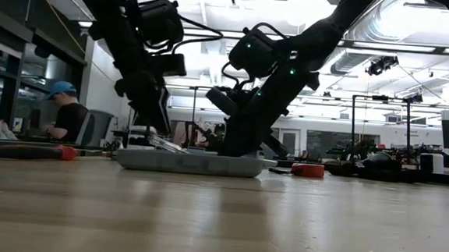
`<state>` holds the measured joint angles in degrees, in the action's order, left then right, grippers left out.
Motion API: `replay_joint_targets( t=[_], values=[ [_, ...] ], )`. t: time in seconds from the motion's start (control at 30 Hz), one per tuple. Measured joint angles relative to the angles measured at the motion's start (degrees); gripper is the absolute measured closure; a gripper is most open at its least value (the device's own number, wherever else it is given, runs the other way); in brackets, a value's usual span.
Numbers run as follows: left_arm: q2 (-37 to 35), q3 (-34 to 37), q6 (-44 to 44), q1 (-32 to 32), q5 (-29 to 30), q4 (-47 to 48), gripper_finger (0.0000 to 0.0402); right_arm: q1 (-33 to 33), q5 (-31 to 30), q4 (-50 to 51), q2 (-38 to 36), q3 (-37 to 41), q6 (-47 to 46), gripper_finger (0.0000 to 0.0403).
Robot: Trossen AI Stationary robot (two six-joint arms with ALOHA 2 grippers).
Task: Prefit tool cases
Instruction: Remove the transparent screwdriver from the gray prefit tool case
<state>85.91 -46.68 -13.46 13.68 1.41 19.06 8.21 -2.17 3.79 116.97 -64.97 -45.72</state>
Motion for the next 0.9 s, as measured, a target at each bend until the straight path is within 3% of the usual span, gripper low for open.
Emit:
replay_joint_targets(
  t=[0.23, 0.4, 0.6, 0.73, 0.87, 0.9],
  values=[
    [0.0, 0.0, -2.3, -1.6, -3.6, 1.6, 0.0201, 0.0, 0.2, -0.1, 0.0, 0.1, -0.3, 0.0403],
    [2.0, 0.0, -4.0, -3.2, 0.7, 0.6, 0.0183, 0.0, 0.3, -0.4, 0.0, 0.2, -0.3, 0.0403],
    [7.1, -0.1, -3.4, -3.4, 2.7, -1.1, 0.0187, 0.0, 1.1, -1.0, 0.1, 0.2, -0.3, 0.0403],
    [7.9, -0.2, -3.3, -3.6, 3.1, -2.0, 0.0236, 0.0, 1.4, -0.9, 0.1, 0.2, -0.3, 0.0403],
    [6.8, -0.1, -3.2, -3.6, 2.7, -2.0, 0.0358, 0.0, 2.0, -0.8, 0.1, 0.2, -0.3, 0.0403],
    [6.4, -0.2, -2.7, -3.5, 2.0, -1.5, 0.0373, 0.0, 2.3, -0.8, 0.1, 0.2, -0.3, 0.0403]
  ],
)
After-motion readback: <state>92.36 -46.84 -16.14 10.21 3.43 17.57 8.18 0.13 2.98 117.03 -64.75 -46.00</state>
